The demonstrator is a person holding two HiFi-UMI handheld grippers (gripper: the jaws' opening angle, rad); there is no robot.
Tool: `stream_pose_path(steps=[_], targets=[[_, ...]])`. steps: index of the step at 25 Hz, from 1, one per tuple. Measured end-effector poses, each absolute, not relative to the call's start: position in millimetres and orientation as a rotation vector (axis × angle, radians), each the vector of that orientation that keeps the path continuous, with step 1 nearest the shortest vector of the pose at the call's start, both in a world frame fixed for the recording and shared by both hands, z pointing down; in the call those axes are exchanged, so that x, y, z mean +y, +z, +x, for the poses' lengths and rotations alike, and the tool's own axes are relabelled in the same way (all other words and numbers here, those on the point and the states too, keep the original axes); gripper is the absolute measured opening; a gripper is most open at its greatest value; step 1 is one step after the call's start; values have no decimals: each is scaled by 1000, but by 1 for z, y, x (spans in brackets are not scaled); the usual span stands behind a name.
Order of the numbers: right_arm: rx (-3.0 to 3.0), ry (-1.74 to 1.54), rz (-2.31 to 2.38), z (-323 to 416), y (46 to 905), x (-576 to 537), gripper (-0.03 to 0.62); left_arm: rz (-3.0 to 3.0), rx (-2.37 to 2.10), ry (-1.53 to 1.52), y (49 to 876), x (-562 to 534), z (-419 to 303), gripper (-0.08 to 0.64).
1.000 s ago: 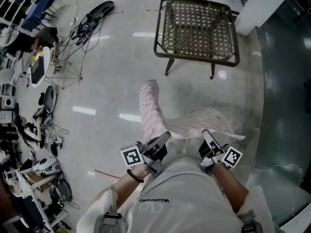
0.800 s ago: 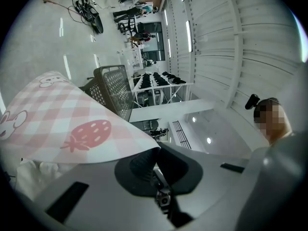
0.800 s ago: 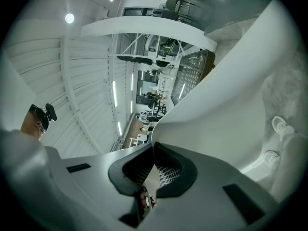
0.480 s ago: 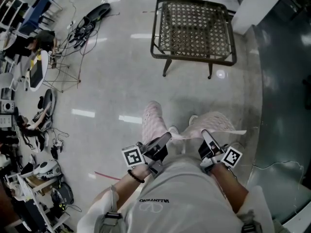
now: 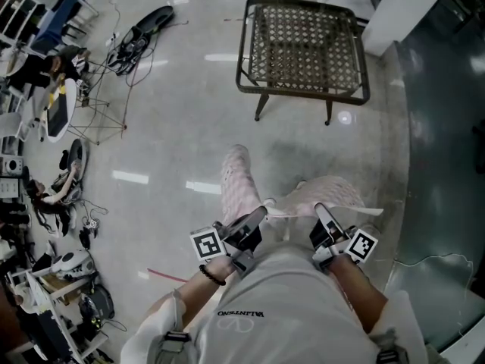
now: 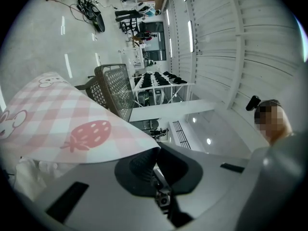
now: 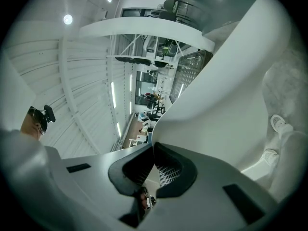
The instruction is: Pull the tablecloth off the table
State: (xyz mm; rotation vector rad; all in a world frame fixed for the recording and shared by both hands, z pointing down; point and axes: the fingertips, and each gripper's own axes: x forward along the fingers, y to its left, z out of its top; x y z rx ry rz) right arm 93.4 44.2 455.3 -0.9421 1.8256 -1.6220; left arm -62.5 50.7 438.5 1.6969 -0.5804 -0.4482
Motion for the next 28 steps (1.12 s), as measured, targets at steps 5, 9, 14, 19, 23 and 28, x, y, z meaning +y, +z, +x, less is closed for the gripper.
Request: stream_pose_path(steps=[5, 9, 14, 19, 23, 28], targets=[[1829, -1620, -937, 96, 458, 42, 9, 1698, -579, -458, 439, 47, -60, 3], [1832, -1611, -939, 98, 457, 42, 10, 1744, -590, -436, 437, 44, -59, 3], [1840, -1607, -937, 95, 451, 43, 11, 1681, -572, -466, 437, 48, -60, 3], [1842, -1602, -938, 97, 454, 41, 11, 1680, -564, -470, 439, 46, -56, 3], [1834, -1608, -942, 97, 454, 42, 11, 1681, -562, -467, 438, 47, -55, 3], [1833, -1612, -945, 96, 455, 43, 11, 1680, -562, -467, 439, 48, -56, 3]])
